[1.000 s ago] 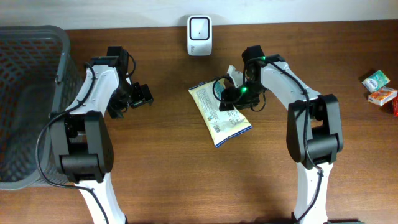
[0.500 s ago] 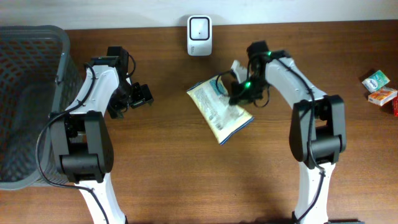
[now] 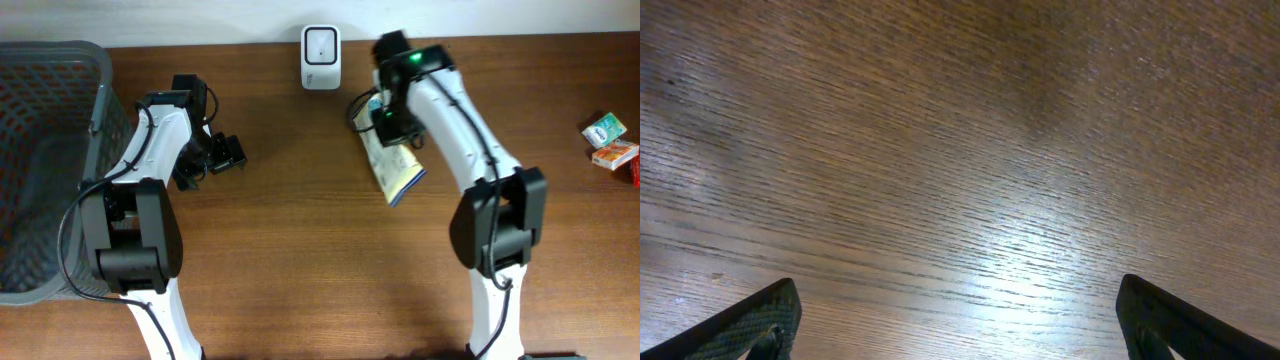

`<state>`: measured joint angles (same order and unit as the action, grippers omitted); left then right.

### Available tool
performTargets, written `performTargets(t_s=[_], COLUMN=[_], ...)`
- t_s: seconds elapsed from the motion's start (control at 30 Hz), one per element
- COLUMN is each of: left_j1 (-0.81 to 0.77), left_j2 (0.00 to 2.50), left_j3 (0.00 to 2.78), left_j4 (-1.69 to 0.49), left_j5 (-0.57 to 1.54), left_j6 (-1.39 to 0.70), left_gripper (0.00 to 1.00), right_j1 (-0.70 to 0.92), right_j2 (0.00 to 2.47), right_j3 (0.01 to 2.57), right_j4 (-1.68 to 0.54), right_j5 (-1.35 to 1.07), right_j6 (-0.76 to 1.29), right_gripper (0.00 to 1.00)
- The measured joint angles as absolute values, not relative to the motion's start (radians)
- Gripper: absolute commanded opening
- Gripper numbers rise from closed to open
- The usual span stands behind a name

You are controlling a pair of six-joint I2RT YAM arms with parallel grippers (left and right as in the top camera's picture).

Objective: Scan the item barcode

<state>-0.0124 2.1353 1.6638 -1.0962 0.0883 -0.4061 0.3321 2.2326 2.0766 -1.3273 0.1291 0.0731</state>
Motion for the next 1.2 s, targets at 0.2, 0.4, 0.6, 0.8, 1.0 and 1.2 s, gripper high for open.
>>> performTargets(t_s=[0.2,0.4,0.6,0.8,1.0,1.2], left_j1=[-0.013,-0.013,-0.012,-0.013,-0.013,-0.012], left_j2=[2.135,2.135,2.135,2.135,2.135,2.135], left_j3=[1.664,1.664,1.664,1.664,1.664,1.664], left_j4=[-1.096,-1.096,-1.096,-1.096,-1.097,-1.096], left_j5=[0.088,0.088,0.088,0.088,0.088,0.088], left_j6=[-0.406,-0.406,-0.406,-0.406,-0.406,-0.406], left_gripper=[0.99,0.99,0.99,0.99,0.99,0.99], right_j1=[0.474,0.564,0.525,0.35,0.278,0.285], right_j2=[2.233,2.233,2.233,2.233,2.232,2.225], right_j3=[1.976,1.96,1.961,1.961,1.855,1.632], right_j4=[-1.247,-1.221,-1.225,-1.228,-1.114,-0.815], right_j5=[0.173,0.186,0.127,-0.185,-0.349,-0.568], right_j6=[0.156,0.206,0.219,0.082,0.043,0.045], right_gripper=[0.04,0.04,0.64,0.89,0.89,0.46])
